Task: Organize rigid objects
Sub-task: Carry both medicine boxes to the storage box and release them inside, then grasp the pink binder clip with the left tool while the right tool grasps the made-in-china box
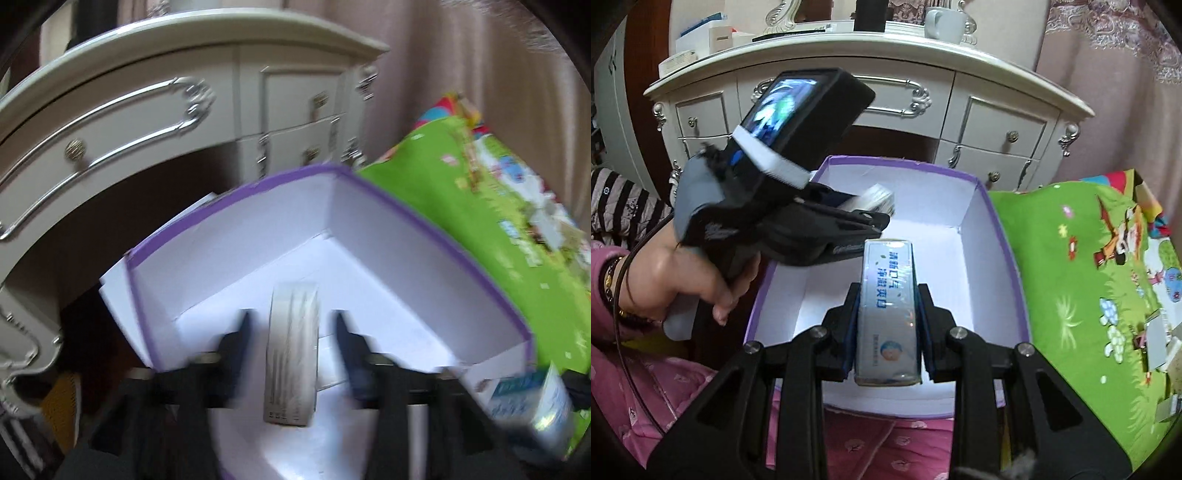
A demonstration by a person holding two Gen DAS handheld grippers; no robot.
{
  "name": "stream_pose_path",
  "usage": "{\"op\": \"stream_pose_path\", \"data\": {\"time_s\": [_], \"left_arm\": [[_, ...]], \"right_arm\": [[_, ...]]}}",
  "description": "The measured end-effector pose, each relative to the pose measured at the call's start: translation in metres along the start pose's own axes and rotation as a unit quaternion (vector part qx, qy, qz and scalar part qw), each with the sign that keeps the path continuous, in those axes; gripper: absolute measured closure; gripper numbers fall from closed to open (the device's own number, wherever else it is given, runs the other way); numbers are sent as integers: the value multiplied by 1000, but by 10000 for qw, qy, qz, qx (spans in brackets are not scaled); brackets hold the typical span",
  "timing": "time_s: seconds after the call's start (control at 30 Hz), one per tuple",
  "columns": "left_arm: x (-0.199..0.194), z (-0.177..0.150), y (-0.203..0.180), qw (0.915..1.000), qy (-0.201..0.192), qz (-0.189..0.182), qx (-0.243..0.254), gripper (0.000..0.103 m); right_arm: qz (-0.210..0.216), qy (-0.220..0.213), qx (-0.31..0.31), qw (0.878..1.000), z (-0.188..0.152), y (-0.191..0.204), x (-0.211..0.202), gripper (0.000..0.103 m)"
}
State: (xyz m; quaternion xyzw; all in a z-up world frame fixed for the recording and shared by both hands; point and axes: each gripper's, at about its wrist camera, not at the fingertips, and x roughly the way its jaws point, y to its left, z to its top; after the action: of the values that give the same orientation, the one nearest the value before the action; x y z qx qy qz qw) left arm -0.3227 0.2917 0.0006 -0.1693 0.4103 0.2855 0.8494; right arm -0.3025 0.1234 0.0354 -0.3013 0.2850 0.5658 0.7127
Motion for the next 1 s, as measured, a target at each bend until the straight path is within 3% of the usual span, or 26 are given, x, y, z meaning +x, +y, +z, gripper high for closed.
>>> {"op": "stream_pose_path", "data": {"time_s": [0.03,0.07,0.13,0.37,0.5,0.6,0.67,0.77,0.83,0.97,1.0], "left_arm": [[1,0,1,9999,16,97,-53,18],[0,-1,2,9998,-7,169,-112,15],[-4,0,-2,9998,-71,126,-129,15],[-13,-1,-41,9989,-176,-70,440,15],[-22,-2,-75,9950,-169,-621,765,15],[-28,-9,-120,9858,-20,-1030,1326,15],[-28,-10,-151,9765,130,-1368,1662,15],[-23,-9,-212,9541,428,-2107,2087,15],[-16,-5,-247,9452,509,-2325,2237,15],[6,-7,-312,9356,840,-2571,2271,11],[8,-7,-324,9391,698,-2458,2298,8]], "right_arm": [[14,1,36,10000,-1,-1,-1,53],[13,-32,110,9999,-2,-4,-4,39],[-80,-203,303,9993,-5,-13,-15,31],[-659,-613,1054,9904,-22,-59,-59,24],[-1117,-560,1542,9801,-48,-91,-80,19],[-1535,-366,1925,9685,-75,-116,-89,18],[-1822,-182,2336,9549,-103,-137,-100,18],[-2209,18,2930,9302,-142,-169,-116,18],[-2445,137,3296,9118,-169,-185,-131,18],[-2796,240,4026,8713,-224,-220,-163,18],[-2854,282,4107,8655,-230,-229,-164,18]]}}
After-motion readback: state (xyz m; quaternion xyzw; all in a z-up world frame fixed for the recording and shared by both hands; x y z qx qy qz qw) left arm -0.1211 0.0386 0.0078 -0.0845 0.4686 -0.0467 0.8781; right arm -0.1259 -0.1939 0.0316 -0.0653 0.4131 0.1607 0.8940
